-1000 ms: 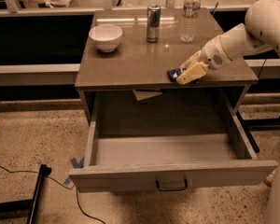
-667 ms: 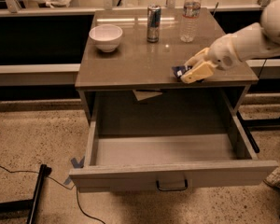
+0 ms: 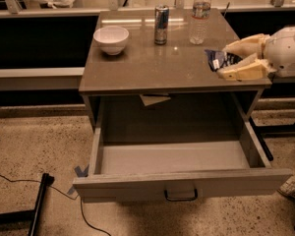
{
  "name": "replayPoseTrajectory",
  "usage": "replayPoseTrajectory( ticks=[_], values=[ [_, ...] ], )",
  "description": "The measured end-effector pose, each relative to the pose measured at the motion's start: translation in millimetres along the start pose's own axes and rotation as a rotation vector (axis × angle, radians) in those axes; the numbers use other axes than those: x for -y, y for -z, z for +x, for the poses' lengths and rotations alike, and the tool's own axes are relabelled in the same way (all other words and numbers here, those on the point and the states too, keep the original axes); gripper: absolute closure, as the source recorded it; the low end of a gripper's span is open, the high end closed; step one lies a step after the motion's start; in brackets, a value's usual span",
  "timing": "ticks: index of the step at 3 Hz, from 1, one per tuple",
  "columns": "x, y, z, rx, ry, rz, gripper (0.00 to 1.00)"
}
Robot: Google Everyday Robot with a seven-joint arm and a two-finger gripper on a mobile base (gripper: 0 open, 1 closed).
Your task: Place rxbar blueberry into top drawer
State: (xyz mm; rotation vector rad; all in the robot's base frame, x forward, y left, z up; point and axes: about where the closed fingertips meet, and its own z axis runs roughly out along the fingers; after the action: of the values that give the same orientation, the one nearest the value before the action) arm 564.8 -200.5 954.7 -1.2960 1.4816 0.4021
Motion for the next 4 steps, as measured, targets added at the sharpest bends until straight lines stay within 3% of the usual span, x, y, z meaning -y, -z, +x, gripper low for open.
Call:
replayPoseTrajectory(
  ticks=[1, 2, 3, 4],
  values=[
    [0, -1, 0, 0.000, 0.000, -0.001, 1.00],
    [-16, -17, 19, 0.018, -0.054, -0.021, 1.00],
    [-45, -35, 45, 0.015, -0.083, -0.007, 1.00],
    [-86, -66, 89, -0.046, -0.124, -0.022, 1.00]
  ],
)
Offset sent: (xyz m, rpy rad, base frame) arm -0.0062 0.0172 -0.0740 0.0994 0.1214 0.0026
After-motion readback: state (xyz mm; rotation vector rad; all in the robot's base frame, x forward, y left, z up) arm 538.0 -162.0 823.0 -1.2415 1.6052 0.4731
